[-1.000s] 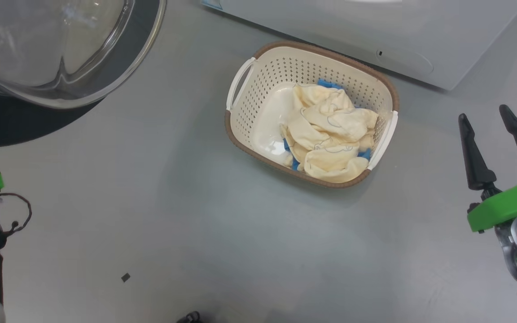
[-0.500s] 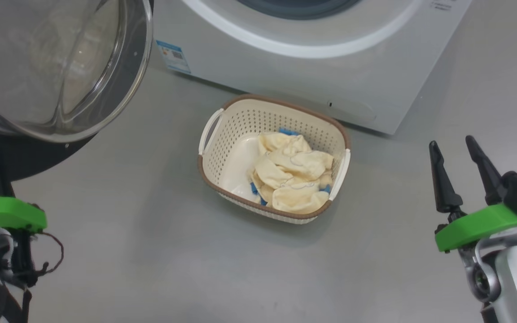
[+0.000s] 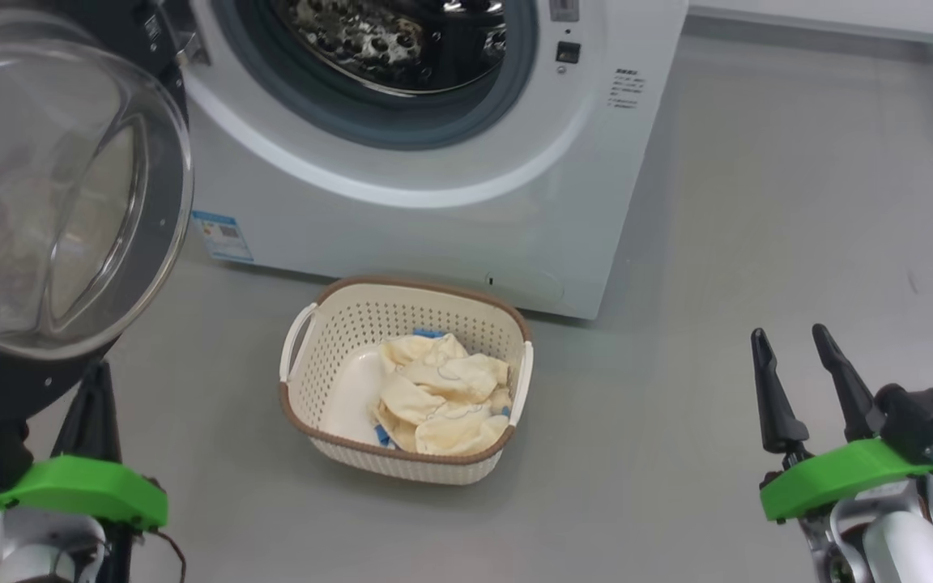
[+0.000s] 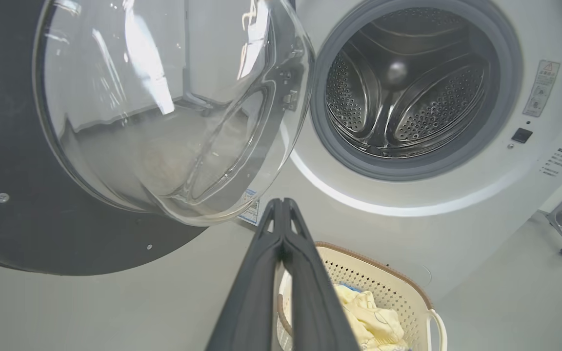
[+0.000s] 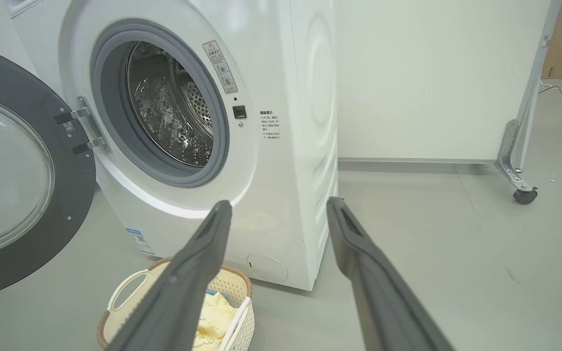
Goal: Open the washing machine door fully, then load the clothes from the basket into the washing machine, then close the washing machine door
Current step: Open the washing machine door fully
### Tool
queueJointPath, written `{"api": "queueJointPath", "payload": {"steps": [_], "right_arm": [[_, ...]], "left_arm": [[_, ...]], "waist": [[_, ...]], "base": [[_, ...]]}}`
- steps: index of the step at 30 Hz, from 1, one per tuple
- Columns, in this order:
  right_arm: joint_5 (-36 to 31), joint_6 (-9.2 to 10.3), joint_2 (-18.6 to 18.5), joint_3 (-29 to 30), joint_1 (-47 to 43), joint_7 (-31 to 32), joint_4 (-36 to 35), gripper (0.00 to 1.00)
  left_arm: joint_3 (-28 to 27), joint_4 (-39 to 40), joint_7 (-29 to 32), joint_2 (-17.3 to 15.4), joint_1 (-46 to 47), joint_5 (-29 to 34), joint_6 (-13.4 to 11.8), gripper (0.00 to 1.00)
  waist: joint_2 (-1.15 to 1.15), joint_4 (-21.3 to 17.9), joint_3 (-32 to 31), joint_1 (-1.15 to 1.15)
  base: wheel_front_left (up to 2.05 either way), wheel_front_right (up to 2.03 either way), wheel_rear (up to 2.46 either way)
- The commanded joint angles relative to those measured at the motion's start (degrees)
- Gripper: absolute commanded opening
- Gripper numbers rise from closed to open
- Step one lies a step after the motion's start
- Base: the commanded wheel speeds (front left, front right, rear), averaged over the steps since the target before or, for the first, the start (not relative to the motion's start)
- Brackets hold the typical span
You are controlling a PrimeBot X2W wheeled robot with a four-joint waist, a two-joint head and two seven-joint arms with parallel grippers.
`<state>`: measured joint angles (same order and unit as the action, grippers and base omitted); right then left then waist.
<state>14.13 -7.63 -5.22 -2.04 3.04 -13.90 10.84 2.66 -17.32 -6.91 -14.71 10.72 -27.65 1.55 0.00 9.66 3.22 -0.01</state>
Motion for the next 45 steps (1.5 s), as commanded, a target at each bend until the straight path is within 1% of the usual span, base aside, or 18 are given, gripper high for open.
{"api": "queueJointPath", "payload": {"steps": [1, 5, 10, 15, 19, 20, 21, 22, 23, 45], "right_arm": [[0.51, 0.14, -0.21, -1.27, 1.09, -0.74, -1.68, 1.0], [0.71, 0.14, 0.53, -1.83, 0.25, -0.88, -1.95, 1.0], [0.61, 0.14, 1.0, -2.87, -0.22, -0.96, -2.46, 1.0], [0.21, 0.14, 1.07, -3.18, -0.63, -1.01, -2.98, 1.0], [0.16, 0.14, 1.19, -2.94, -0.91, -1.04, -3.38, 1.0], [0.15, 0.14, 1.25, -2.84, -1.03, -1.04, -3.4, 1.0], [0.15, 0.14, 1.25, -2.84, -1.03, -1.04, -3.4, 1.0], [0.15, 0.14, 1.3, -2.72, -1.14, -1.05, -3.4, 1.0], [0.16, 0.14, 1.36, -2.68, -1.24, -1.05, -3.41, 1.0], [-1.58, 0.14, 1.97, -1.03, -0.95, -1.09, -2.83, 1.0]], "left_arm": [[-1.69, 3.75, 0.56, -1.31, 0.65, 0.61, -0.88, 0.0], [-0.59, 9.68, 2.18, -0.62, -4.33, 1.07, -2.21, 0.0], [0.81, 15.43, 2.47, 0.67, -9.13, 1.52, -3.36, 0.0], [1.86, 18.18, 2.72, 1.86, -11.98, 1.52, -4.27, 0.0], [2.44, 19.59, 1.58, 3.05, -13.07, 0.76, -4.03, 0.0], [2.67, 19.82, 1.45, 3.18, -13.36, 0.66, -3.87, 0.31], [2.67, 19.82, 1.45, 3.18, -13.36, 0.66, -3.87, 0.31], [2.85, 19.91, 1.44, 3.25, -13.68, 0.74, -3.96, 0.69], [3.02, 19.93, 1.5, 3.25, -13.94, 0.86, -4.04, 1.0], [5.96, 18.96, 0.45, 3.41, -13.76, 1.75, -3.63, 1.0]], "waist": [[0.0, -3.03, -2.93, 0.01], [0.0, -5.65, -4.53, 0.01], [0.0, -8.04, -5.31, 0.01], [0.0, -9.82, -5.74, 0.01], [0.0, -10.8, -5.81, 0.01], [0.0, -10.99, -5.83, 0.01], [0.0, -10.99, -5.83, 0.01], [0.0, -11.14, -5.85, 0.01], [0.0, -11.28, -5.85, 0.01], [0.0, -11.76, -4.59, 0.01]], "base": [[0.0, 0.0, 0.0], [0.0, 0.0, 0.0], [0.0, 0.0, 0.0], [0.0, 0.0, 0.0], [0.0, 0.0, 0.0], [0.0, 0.0, 0.0], [0.0, 0.0, 0.0], [0.0, 0.0, 0.0], [0.0, 0.0, 0.0], [0.0, 0.0, 0.0]]}}
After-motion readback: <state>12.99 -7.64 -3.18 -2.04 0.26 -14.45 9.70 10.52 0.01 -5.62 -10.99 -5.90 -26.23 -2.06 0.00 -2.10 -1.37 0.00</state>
